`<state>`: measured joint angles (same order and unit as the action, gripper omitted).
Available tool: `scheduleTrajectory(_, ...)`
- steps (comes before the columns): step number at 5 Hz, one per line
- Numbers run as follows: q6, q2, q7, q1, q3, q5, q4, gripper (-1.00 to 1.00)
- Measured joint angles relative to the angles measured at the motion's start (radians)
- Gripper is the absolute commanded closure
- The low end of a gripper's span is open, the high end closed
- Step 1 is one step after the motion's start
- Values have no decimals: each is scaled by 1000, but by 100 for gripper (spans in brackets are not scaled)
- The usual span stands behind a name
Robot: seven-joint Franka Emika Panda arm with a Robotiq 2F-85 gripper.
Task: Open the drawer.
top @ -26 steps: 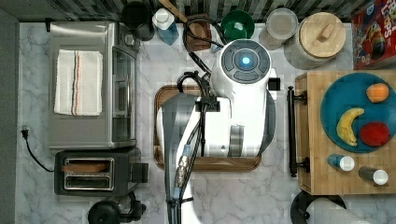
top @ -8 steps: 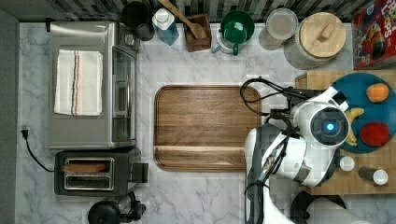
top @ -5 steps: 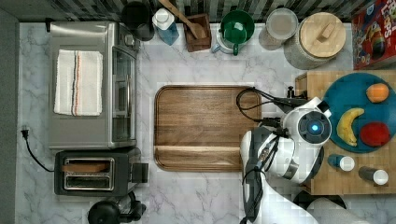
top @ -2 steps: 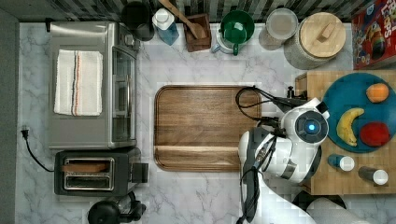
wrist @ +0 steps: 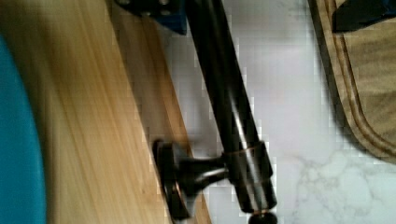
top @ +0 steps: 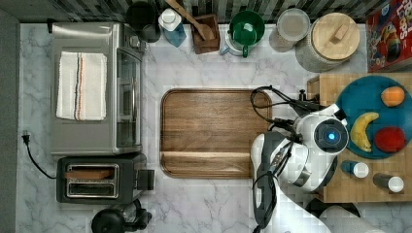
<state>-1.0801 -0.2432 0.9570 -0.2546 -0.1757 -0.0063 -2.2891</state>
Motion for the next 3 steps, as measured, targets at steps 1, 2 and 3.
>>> scheduleTrajectory(1,-12,-3,2,-26,31,24,-2,-100)
scheduleTrajectory(2,4,-2,1,-43,46,25,4,-100)
scheduleTrajectory(3,6,-1,1,-38,61,71,-2,-100)
